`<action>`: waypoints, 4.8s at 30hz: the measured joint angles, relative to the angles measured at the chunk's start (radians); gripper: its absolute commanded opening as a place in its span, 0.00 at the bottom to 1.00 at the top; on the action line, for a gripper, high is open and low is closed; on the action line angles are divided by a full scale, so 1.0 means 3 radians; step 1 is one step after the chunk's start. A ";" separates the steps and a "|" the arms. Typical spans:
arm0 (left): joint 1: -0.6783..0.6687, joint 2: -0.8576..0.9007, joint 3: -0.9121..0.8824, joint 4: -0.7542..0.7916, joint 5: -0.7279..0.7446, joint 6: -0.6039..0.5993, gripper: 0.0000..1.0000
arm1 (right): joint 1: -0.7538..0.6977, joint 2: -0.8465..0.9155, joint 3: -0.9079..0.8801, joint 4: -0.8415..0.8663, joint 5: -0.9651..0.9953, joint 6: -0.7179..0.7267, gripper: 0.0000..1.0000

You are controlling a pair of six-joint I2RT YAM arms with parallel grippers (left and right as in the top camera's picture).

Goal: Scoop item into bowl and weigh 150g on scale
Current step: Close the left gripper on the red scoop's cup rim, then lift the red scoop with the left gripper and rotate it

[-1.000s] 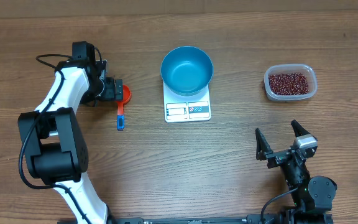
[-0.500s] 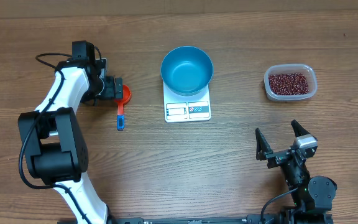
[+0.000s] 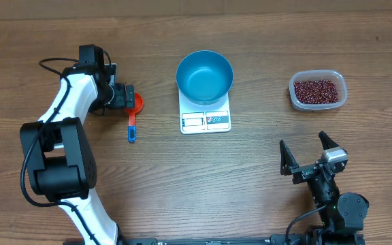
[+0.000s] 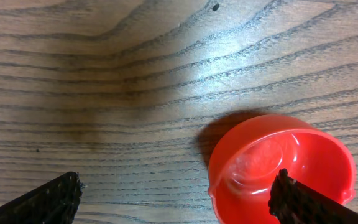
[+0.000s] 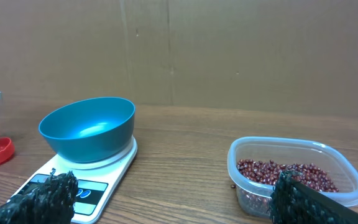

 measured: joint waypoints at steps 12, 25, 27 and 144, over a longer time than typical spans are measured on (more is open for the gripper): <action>0.0000 0.0000 -0.0032 0.0025 -0.0017 0.0000 1.00 | -0.0001 0.0000 0.0000 0.0000 0.0001 0.0000 1.00; 0.0000 0.0009 -0.0032 0.0034 -0.0023 0.0001 1.00 | -0.0001 0.0000 0.0000 0.0000 0.0003 0.0001 1.00; 0.0000 0.0034 -0.0032 0.0037 -0.0023 0.0000 0.99 | -0.0001 0.0000 0.0000 0.0000 0.0001 0.0001 1.00; 0.0000 -0.1469 -0.0043 -0.0660 0.0023 -0.0149 0.04 | 0.0000 0.0000 0.0000 0.0000 0.0001 0.0000 1.00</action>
